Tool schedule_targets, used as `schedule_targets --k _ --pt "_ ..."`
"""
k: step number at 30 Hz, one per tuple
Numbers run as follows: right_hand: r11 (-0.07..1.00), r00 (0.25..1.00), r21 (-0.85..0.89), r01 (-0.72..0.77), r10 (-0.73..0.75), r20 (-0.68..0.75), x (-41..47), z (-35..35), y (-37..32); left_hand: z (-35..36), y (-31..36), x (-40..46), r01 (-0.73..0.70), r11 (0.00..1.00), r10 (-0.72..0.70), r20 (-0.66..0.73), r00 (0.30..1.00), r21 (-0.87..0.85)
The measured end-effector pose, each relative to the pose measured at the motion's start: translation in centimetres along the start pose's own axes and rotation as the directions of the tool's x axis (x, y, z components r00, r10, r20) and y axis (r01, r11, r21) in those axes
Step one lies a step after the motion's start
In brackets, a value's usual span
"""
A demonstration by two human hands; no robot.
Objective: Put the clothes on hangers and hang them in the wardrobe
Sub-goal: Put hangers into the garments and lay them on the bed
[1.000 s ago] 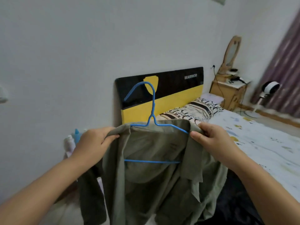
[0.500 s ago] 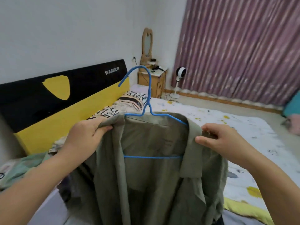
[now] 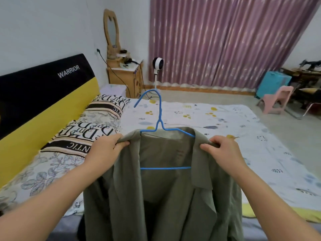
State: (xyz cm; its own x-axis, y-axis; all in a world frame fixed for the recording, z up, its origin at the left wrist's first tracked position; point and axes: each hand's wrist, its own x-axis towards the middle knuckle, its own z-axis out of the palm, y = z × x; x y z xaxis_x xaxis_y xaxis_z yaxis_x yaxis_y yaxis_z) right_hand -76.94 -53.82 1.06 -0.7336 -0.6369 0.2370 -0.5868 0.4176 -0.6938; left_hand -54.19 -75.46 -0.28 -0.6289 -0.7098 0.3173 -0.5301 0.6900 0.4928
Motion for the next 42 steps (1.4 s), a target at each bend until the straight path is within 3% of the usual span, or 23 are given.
schedule_targets --k 6,12,18,23,29,31,34,37,40,42 --pt "0.996 0.996 0.036 -0.084 0.084 -0.009 7.2 4.8 3.9 6.4 -1.8 6.2 0.093 0.991 -0.101 0.076 0.992 0.1" --pt "0.987 0.986 0.049 -0.154 0.15 0.075 16.5 10.6 9.3 14.7 -4.2 12.9 0.182 0.957 -0.205 0.083 0.975 0.224" --pt "0.97 0.96 0.015 -0.243 0.239 0.148 25.3 19.2 16.6 25.6 -8.5 15.9 0.263 0.904 -0.338 0.185 0.923 0.338" --pt "0.948 0.921 -0.043 -0.315 0.317 0.225 29.6 27.4 22.8 34.1 -12.2 15.3 0.194 0.869 -0.407 0.433 0.804 0.456" --pt "0.908 0.848 -0.121 -0.402 0.418 0.324 31.5 36.3 28.6 42.7 -16.3 15.3 0.166 0.86 -0.465 0.606 0.646 0.483" --pt "0.916 0.861 -0.147 -0.372 0.4 0.313 31.0 38.4 29.7 44.9 -17.3 15.5 0.157 0.859 -0.476 0.646 0.596 0.488" --pt "0.915 0.87 -0.327 -0.236 0.349 0.349 28.0 40.4 29.6 47.7 -18.4 15.6 0.162 0.853 -0.496 0.675 0.546 0.496" --pt "0.845 0.813 -0.532 -0.054 0.347 0.468 23.0 42.0 29.2 49.5 -19.3 15.4 0.177 0.847 -0.51 0.675 0.533 0.5" --pt "0.835 0.78 -0.551 -0.008 0.35 0.519 20.9 43.5 31.2 50.5 -20.2 15.7 0.193 0.846 -0.517 0.678 0.522 0.497" --pt "0.818 0.692 -0.573 0.049 0.385 0.611 21.7 44.4 32.8 51.0 -20.8 16.3 0.205 0.847 -0.522 0.69 0.502 0.491"
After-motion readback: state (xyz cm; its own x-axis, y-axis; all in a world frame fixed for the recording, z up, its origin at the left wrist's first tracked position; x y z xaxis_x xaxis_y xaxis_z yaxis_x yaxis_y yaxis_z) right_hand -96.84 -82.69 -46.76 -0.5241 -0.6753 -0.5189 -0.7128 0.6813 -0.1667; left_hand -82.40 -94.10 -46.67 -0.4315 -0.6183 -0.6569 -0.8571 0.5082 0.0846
